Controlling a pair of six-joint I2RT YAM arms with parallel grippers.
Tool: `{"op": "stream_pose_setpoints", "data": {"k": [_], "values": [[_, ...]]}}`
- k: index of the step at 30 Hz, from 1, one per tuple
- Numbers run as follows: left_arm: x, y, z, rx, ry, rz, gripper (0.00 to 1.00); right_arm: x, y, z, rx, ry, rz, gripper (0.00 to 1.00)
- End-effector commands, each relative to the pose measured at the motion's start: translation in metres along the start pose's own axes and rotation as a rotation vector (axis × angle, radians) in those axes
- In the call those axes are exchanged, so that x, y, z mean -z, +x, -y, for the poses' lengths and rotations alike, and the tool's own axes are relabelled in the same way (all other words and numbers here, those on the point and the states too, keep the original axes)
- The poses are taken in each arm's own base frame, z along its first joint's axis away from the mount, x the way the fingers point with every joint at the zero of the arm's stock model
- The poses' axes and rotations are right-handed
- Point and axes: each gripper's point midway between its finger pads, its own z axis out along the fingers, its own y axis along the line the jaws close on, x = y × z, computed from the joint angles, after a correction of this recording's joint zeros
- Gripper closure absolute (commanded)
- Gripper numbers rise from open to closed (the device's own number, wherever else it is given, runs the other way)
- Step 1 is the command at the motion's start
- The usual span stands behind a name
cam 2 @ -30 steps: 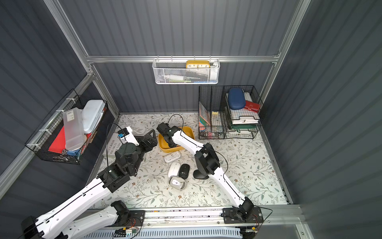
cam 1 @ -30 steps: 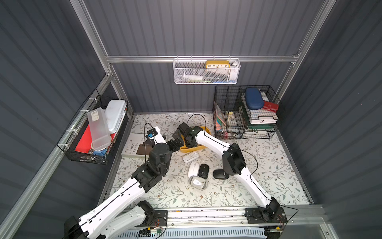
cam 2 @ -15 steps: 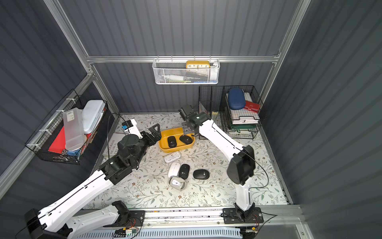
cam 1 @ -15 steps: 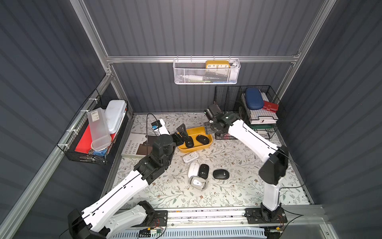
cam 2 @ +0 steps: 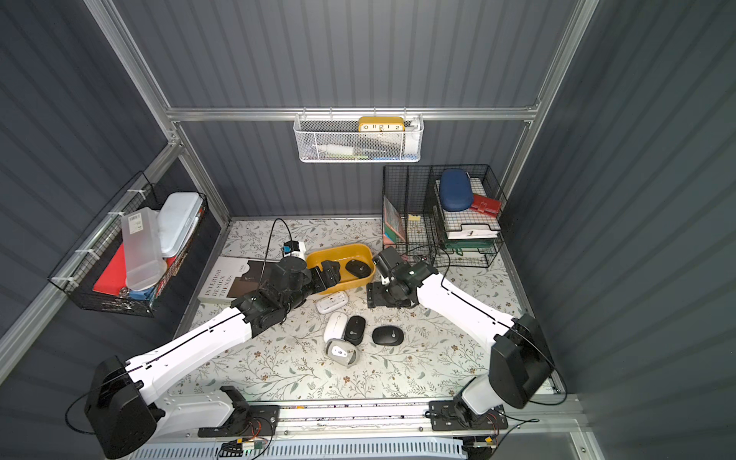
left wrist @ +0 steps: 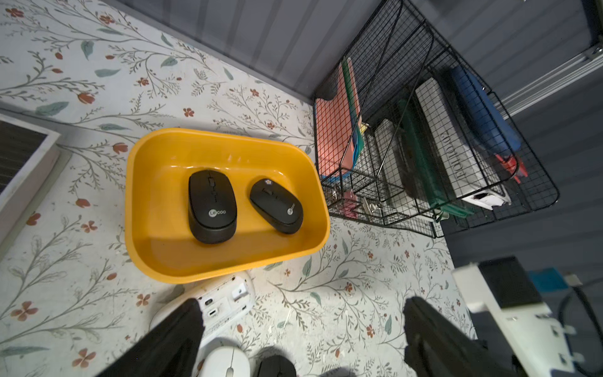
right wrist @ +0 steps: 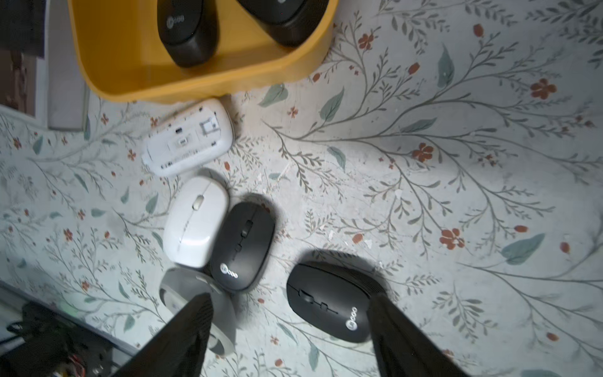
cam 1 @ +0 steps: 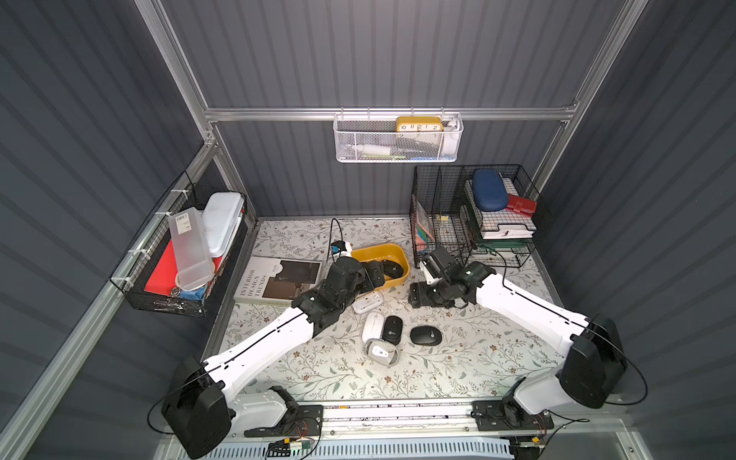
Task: Put the mouse in the storage box
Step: Pick up the mouse from the center of the board.
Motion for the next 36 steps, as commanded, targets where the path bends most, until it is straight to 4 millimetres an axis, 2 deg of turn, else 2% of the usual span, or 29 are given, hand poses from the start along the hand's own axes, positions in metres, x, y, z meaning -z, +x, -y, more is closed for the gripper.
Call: {"op": "stream_pose_setpoints", "data": {"k": [1, 4, 8, 12, 18, 29, 36], "values": [[0.008, -0.002, 0.002, 0.027, 0.027, 0.008, 0.01, -0.003, 0.039, 0.026, 0.095, 0.083, -0.105, 0.15], [0.007, -0.006, 0.002, 0.028, 0.025, 0.028, 0.01, -0.011, 0.066, 0.02, 0.101, 0.0, -0.191, 0.09], [0.002, -0.007, 0.0, 0.016, 0.011, 0.036, 0.01, -0.016, 0.074, 0.023, 0.081, -0.002, -0.198, 0.04], [0.001, -0.004, -0.002, 0.012, 0.004, 0.033, 0.01, -0.017, 0.088, 0.04, 0.104, 0.137, -0.261, 0.04], [0.011, -0.01, -0.003, 0.017, 0.013, 0.067, 0.01, -0.028, 0.107, 0.046, 0.128, 0.26, -0.349, 0.04], [0.008, -0.009, -0.006, 0.009, 0.001, 0.072, 0.01, -0.057, 0.096, 0.051, 0.198, 0.35, -0.356, 0.01], [0.011, -0.014, -0.005, 0.008, 0.007, 0.091, 0.01, -0.073, 0.081, 0.05, 0.238, 0.374, -0.336, 0.01]]}}
